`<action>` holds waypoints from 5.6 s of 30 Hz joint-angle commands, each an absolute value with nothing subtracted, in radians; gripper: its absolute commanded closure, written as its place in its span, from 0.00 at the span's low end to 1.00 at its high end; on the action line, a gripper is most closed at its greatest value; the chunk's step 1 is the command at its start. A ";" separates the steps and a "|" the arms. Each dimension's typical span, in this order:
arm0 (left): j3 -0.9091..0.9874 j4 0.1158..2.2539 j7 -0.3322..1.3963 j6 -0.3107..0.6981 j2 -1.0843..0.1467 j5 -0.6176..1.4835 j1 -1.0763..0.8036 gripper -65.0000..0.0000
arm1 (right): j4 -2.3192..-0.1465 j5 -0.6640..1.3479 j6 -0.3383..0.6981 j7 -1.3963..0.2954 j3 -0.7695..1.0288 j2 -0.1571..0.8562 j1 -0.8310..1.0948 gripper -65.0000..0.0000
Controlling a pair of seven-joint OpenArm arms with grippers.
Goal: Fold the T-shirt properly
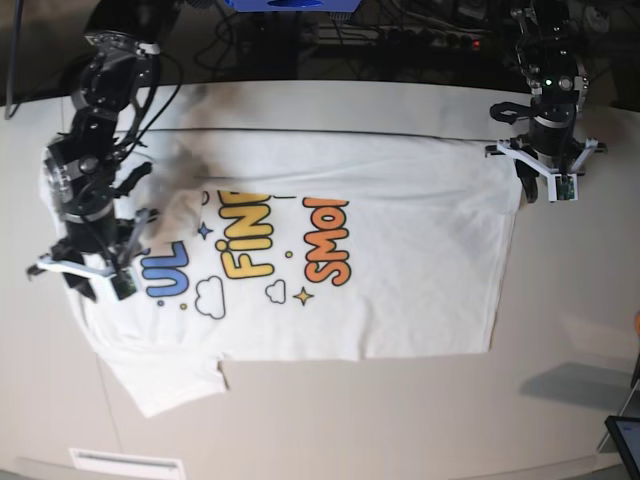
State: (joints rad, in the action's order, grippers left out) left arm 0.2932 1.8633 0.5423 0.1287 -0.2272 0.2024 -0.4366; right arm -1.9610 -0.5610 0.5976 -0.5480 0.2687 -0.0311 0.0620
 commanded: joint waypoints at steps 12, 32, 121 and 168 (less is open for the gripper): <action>0.367 1.879 0.524 0.120 -0.283 0.202 -0.320 0.68 | -1.902 -0.429 0.698 -0.791 0.466 0.056 -0.134 0.68; 0.358 1.554 0.823 0.360 -0.380 0.200 0.117 0.67 | -1.431 -0.352 0.698 -0.863 0.420 0.160 -0.449 0.67; 0.288 1.652 0.602 0.291 -0.142 0.200 -0.251 1.00 | -1.704 -0.150 0.501 -0.733 0.325 0.170 0.145 0.99; 0.298 1.796 0.601 0.291 -0.108 -0.025 -0.484 1.00 | -1.730 -0.150 0.498 -0.671 0.380 0.096 0.426 0.99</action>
